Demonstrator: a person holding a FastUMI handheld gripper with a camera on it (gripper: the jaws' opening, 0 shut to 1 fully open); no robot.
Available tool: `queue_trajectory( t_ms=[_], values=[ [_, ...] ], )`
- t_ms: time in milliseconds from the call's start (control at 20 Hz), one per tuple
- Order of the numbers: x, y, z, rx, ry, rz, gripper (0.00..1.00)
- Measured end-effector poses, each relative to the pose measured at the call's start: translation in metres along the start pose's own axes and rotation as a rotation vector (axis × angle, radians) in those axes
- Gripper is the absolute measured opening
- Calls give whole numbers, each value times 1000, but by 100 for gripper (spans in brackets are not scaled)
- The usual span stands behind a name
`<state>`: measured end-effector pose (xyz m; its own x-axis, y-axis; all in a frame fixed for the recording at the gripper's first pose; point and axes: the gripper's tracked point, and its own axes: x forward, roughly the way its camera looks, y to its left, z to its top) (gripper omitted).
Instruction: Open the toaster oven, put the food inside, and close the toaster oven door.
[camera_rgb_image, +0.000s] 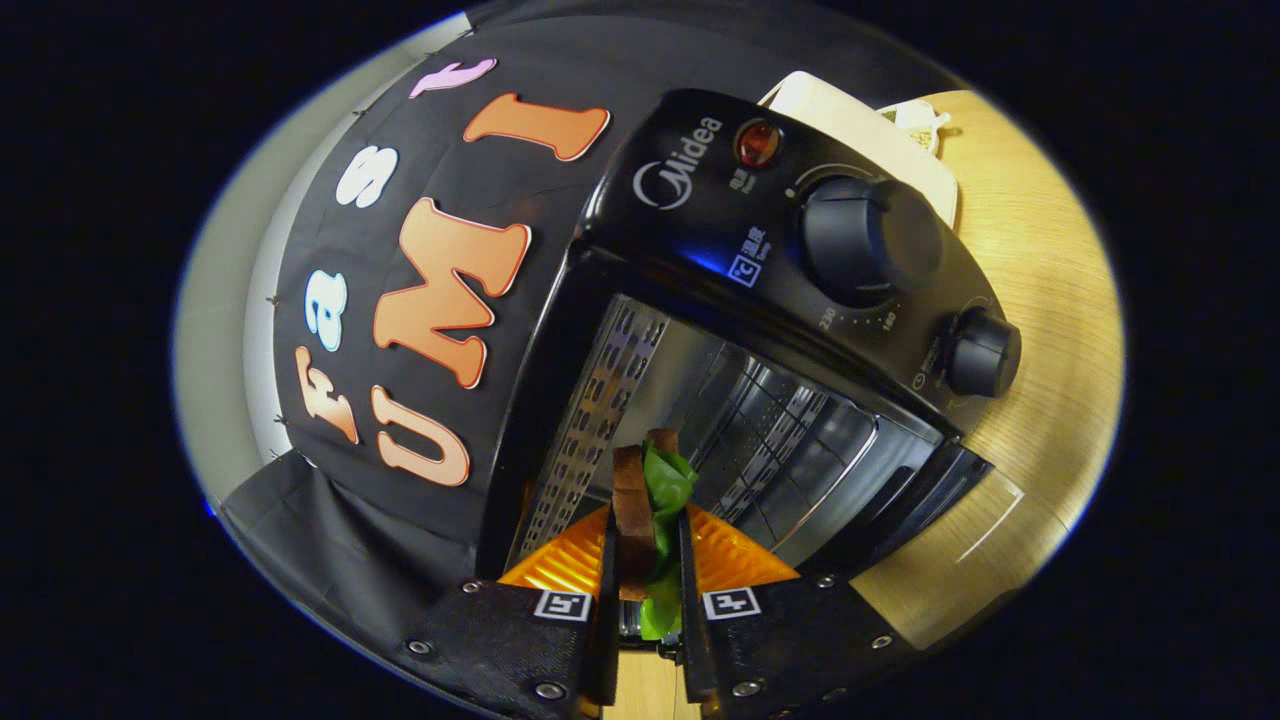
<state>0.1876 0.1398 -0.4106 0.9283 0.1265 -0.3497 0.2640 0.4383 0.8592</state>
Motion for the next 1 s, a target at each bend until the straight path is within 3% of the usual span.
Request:
queue_trajectory(
  t_ms=[250,350,500,700,850,1000],
  values=[
    [11,-6,1,-42,-52,-42,27],
    [12,-21,8,-114,-82,-121,34],
    [0,-28,24,-260,-128,-189,54],
    [-27,-29,27,-417,-83,-229,64],
    [-56,-25,13,-558,-4,-209,70],
    [-85,-16,1,-730,51,-181,86]
  ],
)
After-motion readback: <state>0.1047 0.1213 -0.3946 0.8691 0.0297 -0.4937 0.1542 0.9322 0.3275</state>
